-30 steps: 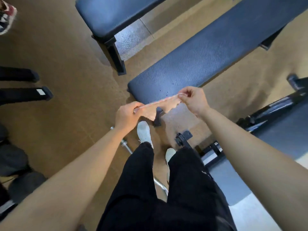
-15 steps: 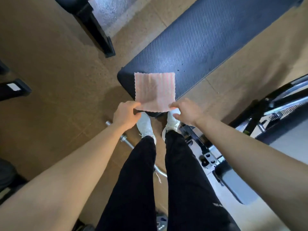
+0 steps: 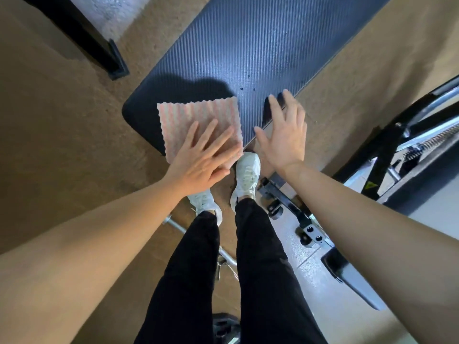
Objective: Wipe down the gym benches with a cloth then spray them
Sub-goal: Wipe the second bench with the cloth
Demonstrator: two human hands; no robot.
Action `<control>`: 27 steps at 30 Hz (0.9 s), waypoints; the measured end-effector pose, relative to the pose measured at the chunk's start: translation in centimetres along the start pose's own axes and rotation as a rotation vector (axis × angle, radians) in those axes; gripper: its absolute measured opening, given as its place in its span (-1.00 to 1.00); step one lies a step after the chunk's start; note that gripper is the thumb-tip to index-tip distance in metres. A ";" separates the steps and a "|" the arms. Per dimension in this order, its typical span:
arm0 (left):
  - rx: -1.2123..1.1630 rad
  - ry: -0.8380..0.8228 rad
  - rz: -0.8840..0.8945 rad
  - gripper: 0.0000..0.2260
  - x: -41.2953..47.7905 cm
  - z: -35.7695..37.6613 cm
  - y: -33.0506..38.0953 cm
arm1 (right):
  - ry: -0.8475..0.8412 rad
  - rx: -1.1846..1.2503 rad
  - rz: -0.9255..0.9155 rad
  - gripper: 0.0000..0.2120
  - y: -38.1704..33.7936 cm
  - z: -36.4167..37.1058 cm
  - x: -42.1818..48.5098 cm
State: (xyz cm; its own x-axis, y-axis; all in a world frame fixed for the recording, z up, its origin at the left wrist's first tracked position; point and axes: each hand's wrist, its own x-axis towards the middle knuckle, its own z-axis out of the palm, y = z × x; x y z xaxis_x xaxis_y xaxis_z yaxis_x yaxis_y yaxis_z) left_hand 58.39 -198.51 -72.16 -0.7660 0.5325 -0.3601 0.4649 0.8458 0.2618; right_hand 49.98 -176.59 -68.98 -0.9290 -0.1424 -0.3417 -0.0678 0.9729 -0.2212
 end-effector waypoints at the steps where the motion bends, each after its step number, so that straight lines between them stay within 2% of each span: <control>1: 0.020 0.002 0.004 -0.37 0.1 0.5 0.1 | 0.022 0.000 0.011 -0.34 0.3 -0.2 0.7; 4: 0.050 0.029 0.030 -0.37 0.2 0.9 -0.3 | 0.038 -0.005 0.060 -0.28 1.6 -0.7 3.0; 8: 0.080 0.035 0.049 -0.35 0.3 0.4 -2.8 | -0.062 0.021 0.071 -0.22 2.5 -0.7 4.4; 11: 0.061 0.046 -0.102 -0.34 1.1 -0.8 -5.1 | -0.095 0.027 0.079 -0.21 2.1 -1.1 4.8; 18: 0.050 0.070 -0.388 -0.41 5.9 -5.5 -9.9 | -0.258 -0.262 0.052 -0.15 1.9 -2.5 6.5; 23: 0.008 0.086 -0.504 -0.40 8.4 -5.7 -8.4 | -0.289 -0.232 0.013 -0.15 2.7 -2.6 6.6; 27: -0.010 0.075 -0.409 -0.40 9.1 -4.9 -5.0 | -0.314 -0.076 -0.037 -0.20 4.3 -3.3 6.2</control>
State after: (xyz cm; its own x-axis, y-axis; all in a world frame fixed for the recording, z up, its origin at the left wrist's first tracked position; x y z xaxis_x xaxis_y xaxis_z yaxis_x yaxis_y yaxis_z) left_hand 46.87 -198.09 -72.33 -0.9169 0.1486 -0.3705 0.1117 0.9866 0.1193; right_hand 42.69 -172.69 -69.04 -0.7687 -0.2152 -0.6023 -0.1370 0.9752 -0.1736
